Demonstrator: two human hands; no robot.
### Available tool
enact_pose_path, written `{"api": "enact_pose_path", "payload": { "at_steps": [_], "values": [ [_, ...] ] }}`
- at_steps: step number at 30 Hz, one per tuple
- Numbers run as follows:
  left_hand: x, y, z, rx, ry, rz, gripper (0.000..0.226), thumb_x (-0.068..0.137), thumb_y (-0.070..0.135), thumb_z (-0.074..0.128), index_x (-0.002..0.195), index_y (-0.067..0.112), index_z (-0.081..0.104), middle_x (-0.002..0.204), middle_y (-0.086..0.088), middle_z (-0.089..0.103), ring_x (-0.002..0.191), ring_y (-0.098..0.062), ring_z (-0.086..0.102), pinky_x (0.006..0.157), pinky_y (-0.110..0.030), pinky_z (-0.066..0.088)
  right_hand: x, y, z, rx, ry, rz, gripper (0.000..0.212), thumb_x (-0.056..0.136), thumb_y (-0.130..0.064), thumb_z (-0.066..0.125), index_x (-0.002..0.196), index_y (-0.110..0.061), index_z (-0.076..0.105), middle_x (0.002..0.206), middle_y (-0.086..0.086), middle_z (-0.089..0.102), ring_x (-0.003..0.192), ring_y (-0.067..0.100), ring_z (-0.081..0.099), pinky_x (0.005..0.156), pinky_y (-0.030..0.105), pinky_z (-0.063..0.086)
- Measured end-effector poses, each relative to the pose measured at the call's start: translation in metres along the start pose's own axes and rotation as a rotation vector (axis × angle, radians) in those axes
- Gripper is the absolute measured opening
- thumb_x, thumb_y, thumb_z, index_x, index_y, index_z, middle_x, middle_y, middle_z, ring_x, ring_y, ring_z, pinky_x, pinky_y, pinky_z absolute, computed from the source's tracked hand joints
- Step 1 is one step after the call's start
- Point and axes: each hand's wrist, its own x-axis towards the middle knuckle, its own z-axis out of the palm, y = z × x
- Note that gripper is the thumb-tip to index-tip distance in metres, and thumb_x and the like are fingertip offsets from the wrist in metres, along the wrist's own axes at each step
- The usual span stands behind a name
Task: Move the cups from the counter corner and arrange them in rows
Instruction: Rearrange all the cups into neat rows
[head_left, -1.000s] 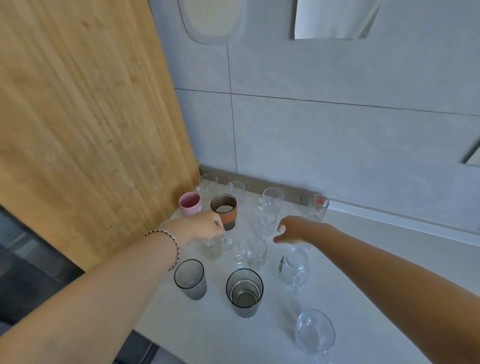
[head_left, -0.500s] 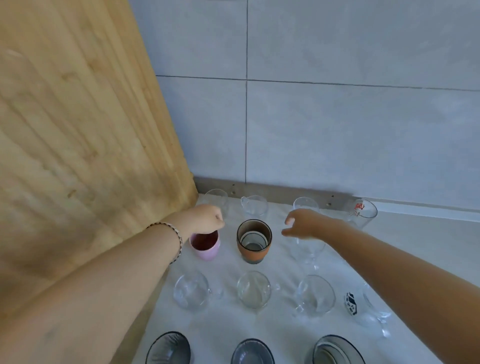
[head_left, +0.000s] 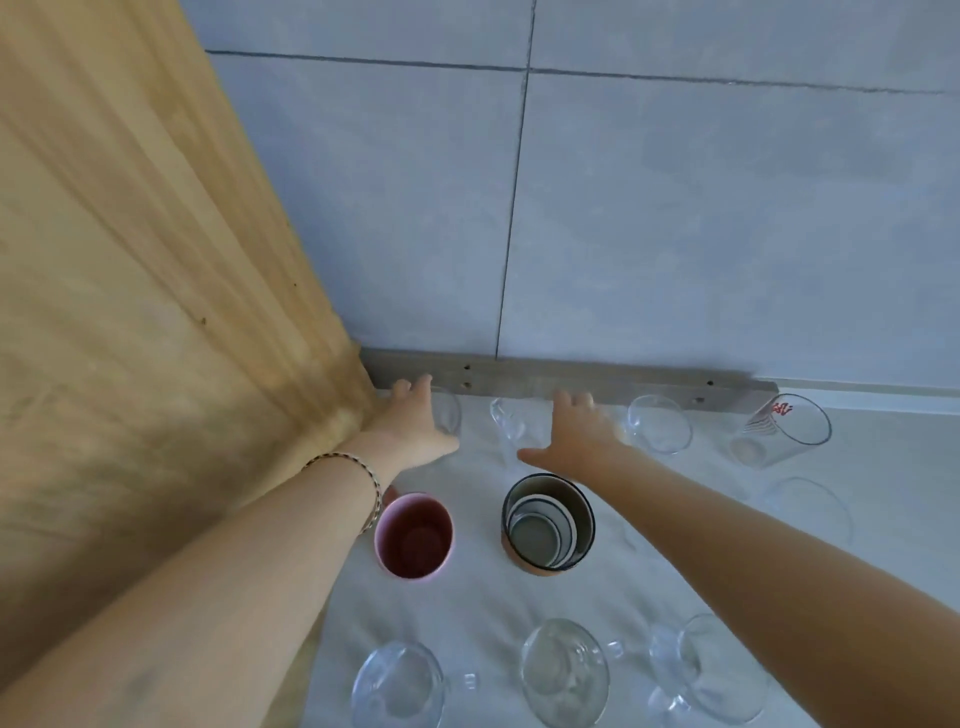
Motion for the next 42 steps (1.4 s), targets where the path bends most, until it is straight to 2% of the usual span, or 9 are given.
{"api": "enact_pose_path", "payload": {
  "at_steps": [3, 6, 11, 14, 17, 22, 28, 34, 42],
  "values": [
    [0.009, -0.009, 0.01, 0.008, -0.005, 0.051, 0.098, 0.076, 0.03, 0.066, 0.149, 0.019, 0.002, 0.153, -0.008, 0.012, 0.14, -0.03, 0.025, 0.11, -0.037, 0.034, 0.013, -0.004, 0.012, 0.028, -0.015, 0.004, 0.09, 0.074, -0.054, 0.068, 0.142, -0.014, 0.025, 0.135, 0.013, 0.042, 0.124, 0.032, 0.048, 0.097, 0.042, 0.046],
    [0.012, -0.016, 0.018, -0.065, 0.032, 0.067, 0.094, 0.075, 0.025, 0.067, 0.148, 0.023, 0.008, 0.147, -0.008, 0.021, 0.13, -0.028, 0.039, 0.103, -0.036, 0.041, 0.025, -0.001, 0.01, 0.091, -0.061, -0.083, 0.092, 0.074, -0.038, 0.074, 0.148, -0.023, 0.021, 0.144, 0.011, 0.033, 0.128, 0.033, 0.045, 0.101, 0.041, 0.044],
    [0.015, -0.018, 0.025, -0.171, 0.128, 0.044, 0.09, 0.073, 0.026, 0.072, 0.146, 0.026, 0.018, 0.14, -0.01, 0.031, 0.12, -0.023, 0.046, 0.092, -0.029, 0.043, 0.036, 0.013, -0.005, -0.029, -0.09, -0.257, 0.095, 0.075, -0.005, 0.066, 0.148, -0.04, 0.016, 0.157, 0.001, 0.008, 0.143, 0.033, 0.015, 0.112, 0.045, 0.029],
    [0.015, -0.013, 0.032, -0.261, 0.208, -0.024, 0.087, 0.074, 0.027, 0.073, 0.144, 0.028, 0.023, 0.137, -0.011, 0.036, 0.113, -0.025, 0.051, 0.08, -0.025, 0.039, 0.037, 0.013, 0.006, 0.076, -0.051, -0.138, 0.105, 0.073, -0.029, 0.074, 0.15, -0.035, 0.003, 0.156, 0.007, 0.006, 0.14, 0.037, 0.019, 0.111, 0.049, 0.032],
    [0.015, -0.007, 0.038, -0.339, 0.27, -0.073, 0.084, 0.075, 0.024, 0.073, 0.143, 0.026, 0.025, 0.138, -0.012, 0.037, 0.116, -0.025, 0.05, 0.077, -0.023, 0.036, 0.041, 0.01, 0.016, 0.217, 0.017, -0.048, 0.096, 0.076, -0.051, 0.07, 0.15, -0.028, 0.012, 0.149, 0.011, 0.023, 0.136, 0.038, 0.031, 0.108, 0.046, 0.037],
    [0.027, 0.007, 0.038, -0.555, 0.255, -0.235, 0.085, 0.07, 0.027, 0.075, 0.138, 0.035, 0.024, 0.14, -0.012, 0.037, 0.098, -0.033, 0.062, 0.074, -0.038, 0.059, 0.038, 0.001, 0.023, 0.142, 0.02, -0.054, 0.085, 0.079, -0.043, 0.066, 0.148, -0.024, 0.018, 0.143, 0.012, 0.028, 0.129, 0.039, 0.036, 0.1, 0.042, 0.041],
    [0.032, 0.018, 0.041, -0.58, 0.223, -0.208, 0.085, 0.071, 0.022, 0.076, 0.138, 0.035, 0.025, 0.141, -0.013, 0.029, 0.101, -0.033, 0.058, 0.08, -0.042, 0.058, 0.034, 0.007, 0.024, 0.322, 0.004, -0.018, 0.09, 0.079, -0.038, 0.068, 0.15, -0.025, 0.013, 0.145, 0.014, 0.026, 0.124, 0.036, 0.048, 0.096, 0.04, 0.046],
    [0.026, 0.008, 0.042, -0.617, 0.285, -0.205, 0.088, 0.066, 0.024, 0.08, 0.137, 0.031, 0.029, 0.137, -0.01, 0.041, 0.105, -0.031, 0.057, 0.081, -0.046, 0.058, 0.037, -0.005, 0.029, 0.529, 0.118, 0.069, 0.087, 0.078, -0.041, 0.071, 0.148, -0.024, 0.021, 0.143, 0.012, 0.032, 0.104, 0.03, 0.062, 0.08, 0.032, 0.049],
    [0.024, 0.008, 0.043, -0.618, 0.34, -0.248, 0.082, 0.073, 0.023, 0.076, 0.139, 0.031, 0.027, 0.139, -0.012, 0.038, 0.098, -0.034, 0.062, 0.079, -0.045, 0.058, 0.036, -0.005, 0.028, 0.509, 0.122, 0.073, 0.085, 0.079, -0.037, 0.07, 0.148, -0.026, 0.022, 0.142, 0.012, 0.032, 0.101, 0.03, 0.063, 0.078, 0.033, 0.05]
  ]
}}
